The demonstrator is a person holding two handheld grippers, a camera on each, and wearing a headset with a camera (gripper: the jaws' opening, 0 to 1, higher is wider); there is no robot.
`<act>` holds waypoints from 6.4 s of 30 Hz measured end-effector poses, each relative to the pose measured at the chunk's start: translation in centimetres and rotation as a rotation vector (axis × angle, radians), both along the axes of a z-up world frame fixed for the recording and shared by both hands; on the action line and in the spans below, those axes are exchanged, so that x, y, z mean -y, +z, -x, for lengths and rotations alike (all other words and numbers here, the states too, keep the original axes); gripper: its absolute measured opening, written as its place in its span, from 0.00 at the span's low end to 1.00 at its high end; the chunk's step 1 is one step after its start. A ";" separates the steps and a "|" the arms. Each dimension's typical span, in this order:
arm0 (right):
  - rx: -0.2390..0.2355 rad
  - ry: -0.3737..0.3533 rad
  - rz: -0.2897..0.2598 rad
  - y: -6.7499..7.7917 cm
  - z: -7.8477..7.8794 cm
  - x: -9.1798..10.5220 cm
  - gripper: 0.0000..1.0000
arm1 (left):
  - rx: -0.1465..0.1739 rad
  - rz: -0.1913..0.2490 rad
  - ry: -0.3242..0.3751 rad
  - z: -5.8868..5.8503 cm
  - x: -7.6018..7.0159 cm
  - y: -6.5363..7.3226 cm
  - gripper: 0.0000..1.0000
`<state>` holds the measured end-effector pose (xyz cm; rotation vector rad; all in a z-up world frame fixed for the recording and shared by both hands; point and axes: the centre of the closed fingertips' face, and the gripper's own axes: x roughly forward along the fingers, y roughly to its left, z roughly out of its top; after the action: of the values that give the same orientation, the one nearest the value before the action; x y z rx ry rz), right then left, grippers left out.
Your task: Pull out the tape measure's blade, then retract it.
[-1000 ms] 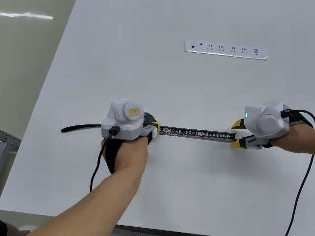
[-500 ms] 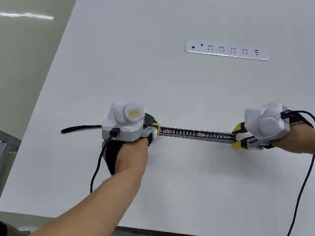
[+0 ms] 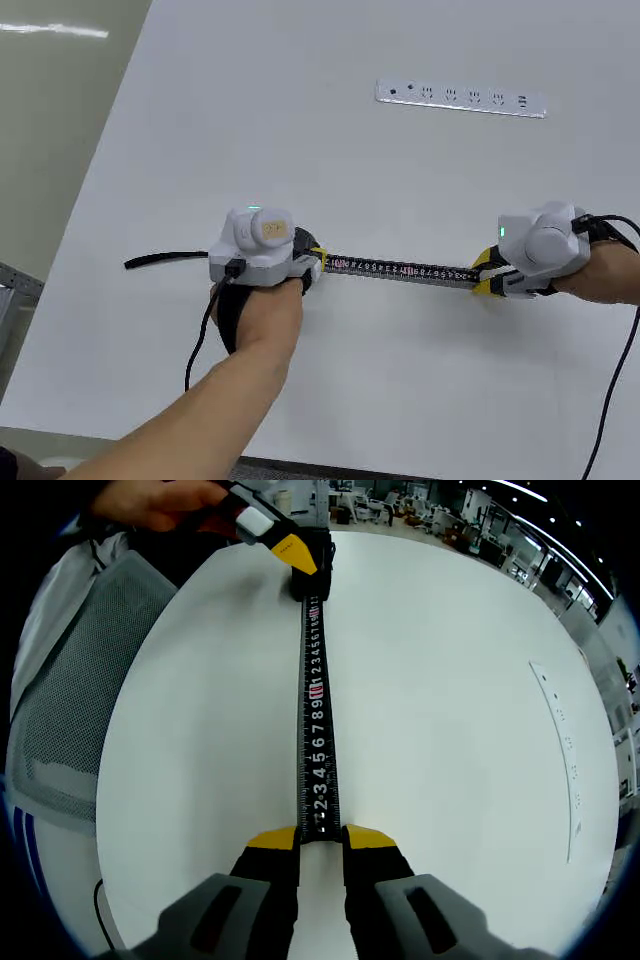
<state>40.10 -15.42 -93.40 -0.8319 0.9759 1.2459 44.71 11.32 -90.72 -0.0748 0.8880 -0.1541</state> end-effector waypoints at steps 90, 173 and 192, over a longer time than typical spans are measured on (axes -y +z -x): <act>-0.002 -0.027 -0.053 0.0 -1.0 -3.4 0.14 | 0.049 -0.010 -0.041 -0.1 0.3 0.3 0.57; 0.035 0.013 -0.123 -0.6 -2.4 -10.7 0.14 | 0.054 -0.008 -0.042 0.0 0.3 0.3 0.57; 0.034 0.022 -0.144 -0.6 -2.6 -12.6 0.14 | 0.051 -0.007 -0.045 0.0 0.3 0.3 0.57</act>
<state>42.75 -2.81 -93.97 -0.7501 0.8415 1.3005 44.73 10.98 -90.46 -0.0442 0.8398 -0.1944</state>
